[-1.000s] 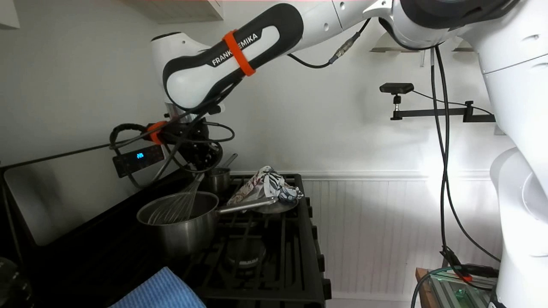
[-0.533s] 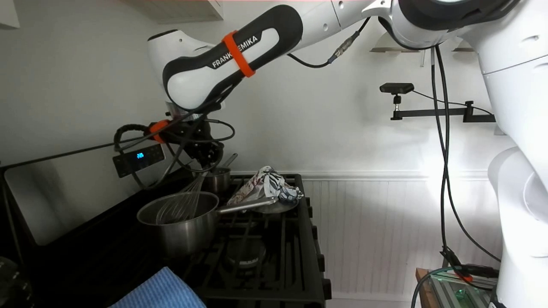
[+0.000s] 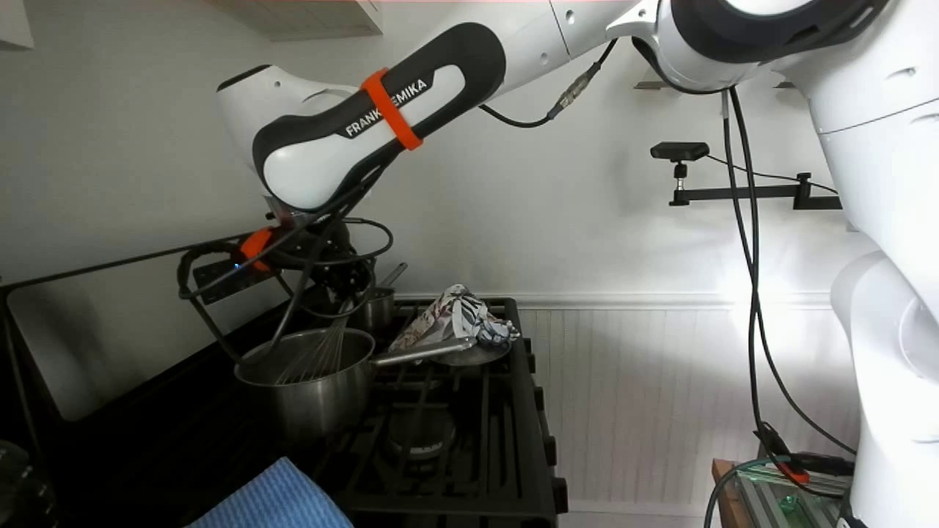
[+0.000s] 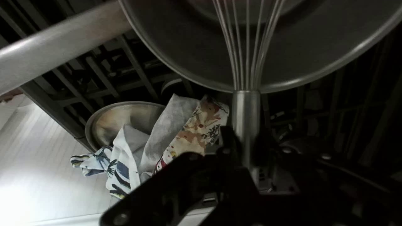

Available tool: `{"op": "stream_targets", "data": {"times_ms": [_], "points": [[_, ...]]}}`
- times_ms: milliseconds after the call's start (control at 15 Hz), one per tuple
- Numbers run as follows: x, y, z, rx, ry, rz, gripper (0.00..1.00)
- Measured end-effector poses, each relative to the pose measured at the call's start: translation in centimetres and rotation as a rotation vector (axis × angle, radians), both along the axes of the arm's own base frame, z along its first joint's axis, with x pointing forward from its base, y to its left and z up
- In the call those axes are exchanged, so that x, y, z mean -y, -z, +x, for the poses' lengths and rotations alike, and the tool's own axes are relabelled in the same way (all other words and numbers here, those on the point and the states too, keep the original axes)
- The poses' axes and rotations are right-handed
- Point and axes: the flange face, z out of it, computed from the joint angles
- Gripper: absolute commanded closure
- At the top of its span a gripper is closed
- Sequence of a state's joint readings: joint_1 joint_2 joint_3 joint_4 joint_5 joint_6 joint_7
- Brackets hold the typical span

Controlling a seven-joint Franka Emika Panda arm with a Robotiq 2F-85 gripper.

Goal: Pour the water out of the blue cup into the larger pot then whisk it

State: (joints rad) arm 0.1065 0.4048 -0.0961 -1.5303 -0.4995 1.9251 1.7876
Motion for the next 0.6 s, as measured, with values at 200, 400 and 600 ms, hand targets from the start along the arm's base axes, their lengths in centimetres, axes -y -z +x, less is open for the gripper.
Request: {"op": "stream_targets", "data": {"times_ms": [200, 400, 600], "points": [[0.6, -0.6, 0.4, 0.044, 0.049, -0.028, 0.94], [1.1, 0.1, 0.2, 0.012, 0.047, -0.096, 0.94], [0.4, 0.7, 0.1, -0.040, -0.003, -0.107, 0.94]]}}
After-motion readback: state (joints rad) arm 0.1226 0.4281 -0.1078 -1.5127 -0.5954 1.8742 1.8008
